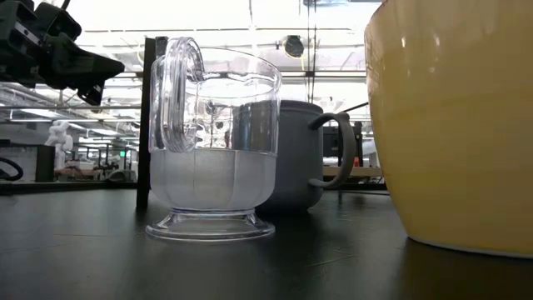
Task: Stack small to large cups/mugs on shelf
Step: Put the orange mug on the shelf
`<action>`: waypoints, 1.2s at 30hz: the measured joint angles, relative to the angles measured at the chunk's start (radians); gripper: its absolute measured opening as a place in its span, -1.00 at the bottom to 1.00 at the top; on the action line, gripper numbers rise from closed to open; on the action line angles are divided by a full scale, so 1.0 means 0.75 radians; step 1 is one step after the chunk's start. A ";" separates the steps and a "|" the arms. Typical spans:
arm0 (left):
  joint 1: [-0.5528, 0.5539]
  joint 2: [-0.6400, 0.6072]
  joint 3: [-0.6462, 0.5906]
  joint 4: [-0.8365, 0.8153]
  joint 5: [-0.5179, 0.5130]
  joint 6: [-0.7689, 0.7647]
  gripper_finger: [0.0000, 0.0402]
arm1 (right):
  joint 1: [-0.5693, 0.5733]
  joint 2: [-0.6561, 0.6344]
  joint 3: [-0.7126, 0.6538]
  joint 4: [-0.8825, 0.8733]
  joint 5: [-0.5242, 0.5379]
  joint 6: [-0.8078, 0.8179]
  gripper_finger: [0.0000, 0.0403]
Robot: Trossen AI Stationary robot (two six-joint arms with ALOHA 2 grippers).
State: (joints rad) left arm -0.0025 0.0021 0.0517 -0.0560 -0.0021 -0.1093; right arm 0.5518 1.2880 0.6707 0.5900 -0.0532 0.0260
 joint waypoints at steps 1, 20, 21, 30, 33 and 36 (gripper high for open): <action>0.000 0.000 0.000 0.000 0.000 0.000 -0.92 | 0.000 0.017 0.010 -0.006 0.000 0.003 -1.00; 0.000 0.000 0.000 0.000 0.000 0.000 -0.92 | -0.001 0.158 0.184 -0.206 0.000 0.005 -1.00; 0.000 0.000 0.000 0.000 0.000 0.000 -0.92 | -0.001 0.159 0.184 -0.207 0.000 0.005 -1.00; 0.000 0.000 0.001 0.000 0.000 0.000 -0.92 | -0.002 0.159 0.184 -0.206 0.000 0.017 -1.00; 0.000 0.000 0.000 0.000 0.000 0.000 -0.92 | -0.005 0.159 0.185 -0.207 0.000 0.019 -1.00; 0.000 0.000 0.000 0.000 0.000 0.000 -0.92 | -0.018 0.159 0.224 -0.304 -0.002 0.019 -1.00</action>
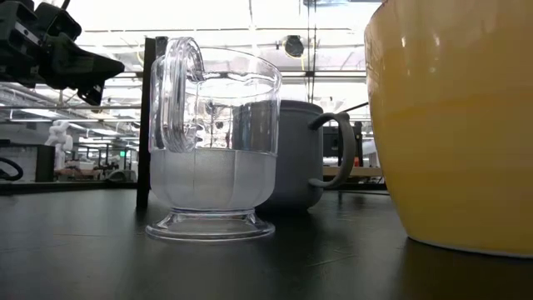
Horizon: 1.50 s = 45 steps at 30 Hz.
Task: Stack small to large cups/mugs on shelf
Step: Put the orange mug on the shelf
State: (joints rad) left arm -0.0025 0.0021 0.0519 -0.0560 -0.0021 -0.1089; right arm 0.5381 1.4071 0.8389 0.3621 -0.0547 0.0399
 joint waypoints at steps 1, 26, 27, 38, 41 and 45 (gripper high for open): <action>0.000 0.000 0.000 0.000 0.000 0.000 -0.92 | -0.002 0.000 0.025 -0.057 -0.001 -0.002 -1.00; 0.000 0.001 0.000 0.000 0.000 0.000 -0.92 | -0.094 0.127 0.387 -0.885 -0.073 0.135 -1.00; 0.000 0.001 0.000 0.000 0.000 0.000 -0.92 | -0.098 0.145 0.405 -0.904 -0.073 0.140 -1.00; 0.000 0.000 0.000 0.002 0.000 0.000 -0.92 | -0.110 0.337 0.683 -1.231 -0.073 0.155 -1.00; 0.000 0.001 0.000 0.006 0.000 -0.001 -0.92 | -0.105 0.387 0.753 -1.307 -0.073 0.174 -1.00; 0.000 0.001 0.000 0.006 0.000 0.000 -0.92 | -0.104 0.432 0.802 -1.381 -0.073 0.223 -1.00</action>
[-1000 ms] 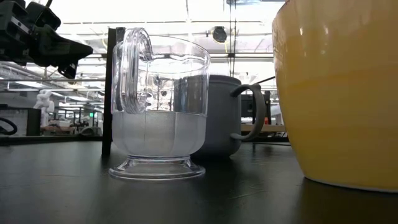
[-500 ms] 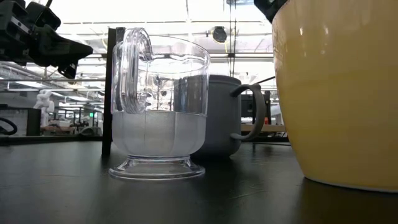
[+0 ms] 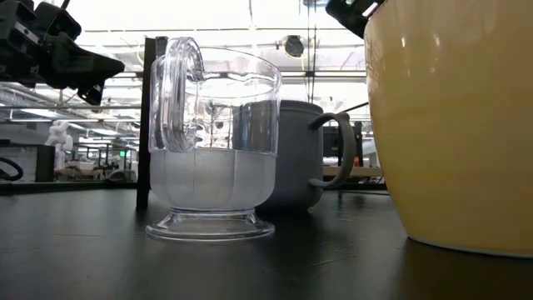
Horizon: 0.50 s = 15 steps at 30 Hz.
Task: Stack small to large cups/mugs on shelf
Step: Put the orange mug on the shelf
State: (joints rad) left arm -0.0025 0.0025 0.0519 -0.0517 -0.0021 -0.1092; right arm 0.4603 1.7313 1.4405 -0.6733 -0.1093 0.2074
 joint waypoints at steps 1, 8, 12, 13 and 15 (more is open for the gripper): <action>0.000 0.000 0.000 -0.001 0.000 0.000 -0.92 | 0.000 0.006 0.013 -0.028 0.000 0.014 -1.00; 0.000 0.000 0.000 0.000 0.000 0.000 -0.92 | 0.006 0.020 0.089 -0.167 0.001 0.090 -1.00; 0.000 0.000 0.000 0.000 0.000 0.000 -0.92 | 0.030 0.019 0.143 -0.213 0.002 0.092 -1.00; 0.000 0.000 0.000 0.000 0.000 0.000 -0.92 | 0.037 0.020 0.154 -0.213 0.002 0.092 -1.00; 0.000 0.000 0.000 0.000 0.000 0.000 -0.92 | 0.053 0.019 0.172 -0.221 0.002 0.094 -1.00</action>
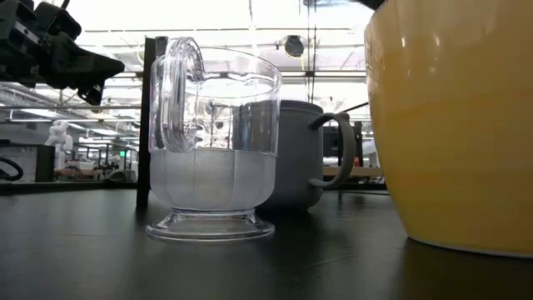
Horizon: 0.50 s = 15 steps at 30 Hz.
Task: Stack small to large cups/mugs on shelf
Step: Put the orange mug on the shelf
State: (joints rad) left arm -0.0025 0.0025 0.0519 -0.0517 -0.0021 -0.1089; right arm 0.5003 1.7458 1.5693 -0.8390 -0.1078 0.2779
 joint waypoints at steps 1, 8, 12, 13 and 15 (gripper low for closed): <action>0.000 0.000 0.000 0.000 0.000 0.000 -0.92 | 0.007 0.000 0.005 -0.001 0.000 0.009 -1.00; 0.000 0.000 0.000 0.000 0.000 0.000 -0.92 | 0.044 -0.001 0.011 -0.007 0.004 0.071 -1.00; 0.000 0.000 0.000 0.000 0.000 0.000 -0.92 | 0.043 -0.001 0.011 -0.042 0.004 0.071 -1.00; 0.000 0.000 0.000 0.000 0.000 0.000 -0.92 | 0.043 -0.001 0.011 -0.057 0.004 0.071 -1.00; 0.000 0.000 0.000 0.000 0.000 0.000 -0.92 | 0.043 -0.001 0.011 -0.067 0.004 0.072 -1.00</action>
State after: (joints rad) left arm -0.0025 0.0025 0.0517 -0.0517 -0.0021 -0.1092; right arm 0.5323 1.7454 1.5776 -0.8889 -0.1051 0.3323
